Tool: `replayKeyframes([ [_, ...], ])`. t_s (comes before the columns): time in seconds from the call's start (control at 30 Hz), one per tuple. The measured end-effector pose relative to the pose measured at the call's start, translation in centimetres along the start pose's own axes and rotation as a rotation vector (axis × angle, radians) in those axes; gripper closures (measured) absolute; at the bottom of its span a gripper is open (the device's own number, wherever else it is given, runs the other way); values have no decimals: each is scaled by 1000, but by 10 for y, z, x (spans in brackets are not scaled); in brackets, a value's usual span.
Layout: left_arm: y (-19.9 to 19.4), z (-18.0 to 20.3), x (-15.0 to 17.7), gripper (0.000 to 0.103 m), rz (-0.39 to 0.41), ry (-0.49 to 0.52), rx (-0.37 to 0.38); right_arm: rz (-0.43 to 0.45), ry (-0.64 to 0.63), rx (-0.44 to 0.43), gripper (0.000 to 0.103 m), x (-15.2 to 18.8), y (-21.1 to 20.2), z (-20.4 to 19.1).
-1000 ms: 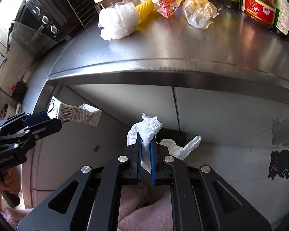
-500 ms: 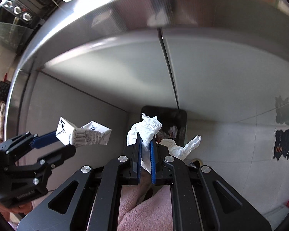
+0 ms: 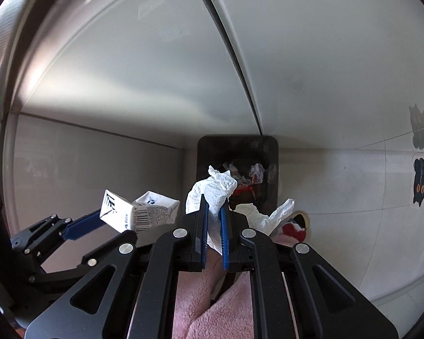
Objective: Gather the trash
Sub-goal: 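Lower both items over the black bin and open both tools, then raise both tools back toward the counter trash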
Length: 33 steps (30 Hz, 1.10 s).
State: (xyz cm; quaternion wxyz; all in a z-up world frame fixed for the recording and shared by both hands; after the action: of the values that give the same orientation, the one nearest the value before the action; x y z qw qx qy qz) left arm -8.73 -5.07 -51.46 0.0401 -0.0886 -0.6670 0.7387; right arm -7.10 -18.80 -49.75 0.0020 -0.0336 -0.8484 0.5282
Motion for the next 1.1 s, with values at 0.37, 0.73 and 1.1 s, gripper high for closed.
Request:
replayKeyframes([
  [0.37,7,-6,-4,50,-7,-17,4,-12,21,18,64,-11,6,-3],
  [0.73,-10,-6,-11,10,34,8,-34,41,18,80,9,-22,-10,-5],
  [1.1,-60,-15,-21,8,101,-13,-21,99,-10,69,7,-26,-53,-23],
])
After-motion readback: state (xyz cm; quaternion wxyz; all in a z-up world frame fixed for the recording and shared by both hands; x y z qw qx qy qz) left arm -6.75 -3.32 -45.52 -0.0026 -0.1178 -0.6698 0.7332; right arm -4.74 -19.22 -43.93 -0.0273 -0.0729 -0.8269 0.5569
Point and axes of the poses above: each gripper's, at about its wrist camera, not at the fingertips, and y roughly the way its jaws point, z to its right, x to its underside, the point moved 6 cm from there along y, roughly the way its jaws point, and after that the axes turned 7 degrees about -x, right-handed, at the moved point
